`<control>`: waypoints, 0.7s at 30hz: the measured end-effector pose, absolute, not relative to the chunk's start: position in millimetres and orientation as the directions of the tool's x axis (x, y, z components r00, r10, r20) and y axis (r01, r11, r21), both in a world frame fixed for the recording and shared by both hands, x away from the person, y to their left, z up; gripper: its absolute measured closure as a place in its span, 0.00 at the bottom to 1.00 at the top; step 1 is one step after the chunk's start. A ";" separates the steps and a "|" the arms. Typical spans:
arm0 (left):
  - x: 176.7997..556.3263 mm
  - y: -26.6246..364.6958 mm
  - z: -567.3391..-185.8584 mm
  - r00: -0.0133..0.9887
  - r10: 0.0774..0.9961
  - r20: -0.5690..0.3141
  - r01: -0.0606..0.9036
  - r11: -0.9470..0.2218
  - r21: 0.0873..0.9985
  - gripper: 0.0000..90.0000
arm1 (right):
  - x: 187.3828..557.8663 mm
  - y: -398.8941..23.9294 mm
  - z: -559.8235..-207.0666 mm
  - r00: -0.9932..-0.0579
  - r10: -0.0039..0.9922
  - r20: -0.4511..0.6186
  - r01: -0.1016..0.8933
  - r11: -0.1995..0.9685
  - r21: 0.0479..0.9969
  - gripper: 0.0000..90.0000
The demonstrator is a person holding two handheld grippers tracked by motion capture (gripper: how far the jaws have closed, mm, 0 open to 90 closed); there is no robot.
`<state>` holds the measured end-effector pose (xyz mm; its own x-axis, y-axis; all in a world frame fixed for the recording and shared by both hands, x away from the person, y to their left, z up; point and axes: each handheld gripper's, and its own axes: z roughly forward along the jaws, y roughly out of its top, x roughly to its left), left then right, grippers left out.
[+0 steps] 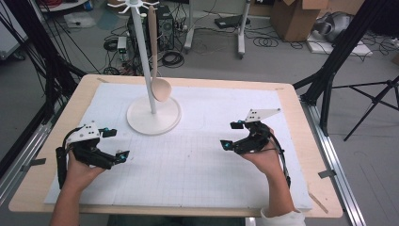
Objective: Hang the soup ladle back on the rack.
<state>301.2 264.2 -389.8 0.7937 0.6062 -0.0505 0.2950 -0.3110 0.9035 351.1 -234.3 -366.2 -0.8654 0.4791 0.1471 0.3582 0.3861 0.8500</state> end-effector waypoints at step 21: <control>300.5 254.5 -388.3 0.811 0.584 -0.043 0.282 -0.326 0.903 0.02 | 348.2 -238.9 -363.4 -0.844 0.521 0.124 0.360 0.382 0.851 0.16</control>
<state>300.5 254.5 -388.3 0.8110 0.5836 -0.0426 0.2817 -0.3256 0.9026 348.2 -238.9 -363.4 -0.8445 0.5210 0.1239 0.3604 0.3818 0.8511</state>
